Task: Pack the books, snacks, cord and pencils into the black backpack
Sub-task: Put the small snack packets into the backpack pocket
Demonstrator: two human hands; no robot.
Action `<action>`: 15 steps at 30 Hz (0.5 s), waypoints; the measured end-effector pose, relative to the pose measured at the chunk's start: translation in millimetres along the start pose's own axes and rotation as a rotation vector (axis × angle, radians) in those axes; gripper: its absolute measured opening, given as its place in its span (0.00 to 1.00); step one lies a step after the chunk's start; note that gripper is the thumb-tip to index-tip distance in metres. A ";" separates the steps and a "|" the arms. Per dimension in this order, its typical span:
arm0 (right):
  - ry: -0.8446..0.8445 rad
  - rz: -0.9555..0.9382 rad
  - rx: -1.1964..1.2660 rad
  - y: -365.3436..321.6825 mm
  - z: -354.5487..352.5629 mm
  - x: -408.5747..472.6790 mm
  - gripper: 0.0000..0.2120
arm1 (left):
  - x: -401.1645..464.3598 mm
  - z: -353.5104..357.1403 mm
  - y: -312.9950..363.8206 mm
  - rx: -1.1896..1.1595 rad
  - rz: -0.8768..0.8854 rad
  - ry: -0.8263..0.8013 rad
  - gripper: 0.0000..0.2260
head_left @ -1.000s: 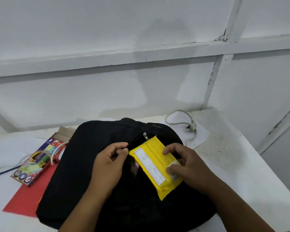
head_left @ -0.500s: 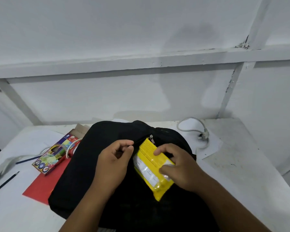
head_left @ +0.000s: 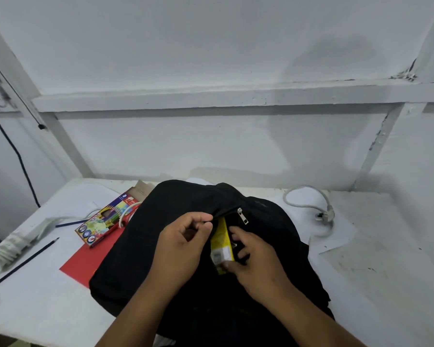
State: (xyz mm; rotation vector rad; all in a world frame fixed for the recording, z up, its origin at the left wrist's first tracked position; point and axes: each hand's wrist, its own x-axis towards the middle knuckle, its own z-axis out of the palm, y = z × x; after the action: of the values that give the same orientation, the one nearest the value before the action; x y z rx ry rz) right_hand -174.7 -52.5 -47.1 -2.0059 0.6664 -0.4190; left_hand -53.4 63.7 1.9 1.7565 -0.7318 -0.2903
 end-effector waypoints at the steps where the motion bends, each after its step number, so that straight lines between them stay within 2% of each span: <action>1: 0.046 0.036 0.023 -0.7 2.9 0.8 0.26 | -1.2 0.9 0.0 0.009 0.006 0.002 0.08; 3: 0.043 0.094 0.126 -3.4 11.5 2.8 0.18 | -3.2 3.3 0.8 0.023 0.010 0.005 0.08; 7: -0.116 0.097 0.379 -6.1 21.4 3.4 0.14 | -5.3 7.1 0.5 0.031 -0.010 0.010 0.08; 15: -0.301 0.036 0.446 5.9 5.7 -1.0 0.20 | -18.8 0.8 -10.8 0.017 -0.065 -0.073 0.09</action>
State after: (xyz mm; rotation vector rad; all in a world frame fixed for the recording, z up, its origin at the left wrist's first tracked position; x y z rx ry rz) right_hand -174.1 -50.4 -55.0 -1.5853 0.3790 -0.2123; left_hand -64.9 76.1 -11.7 1.7959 -0.7326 -0.3950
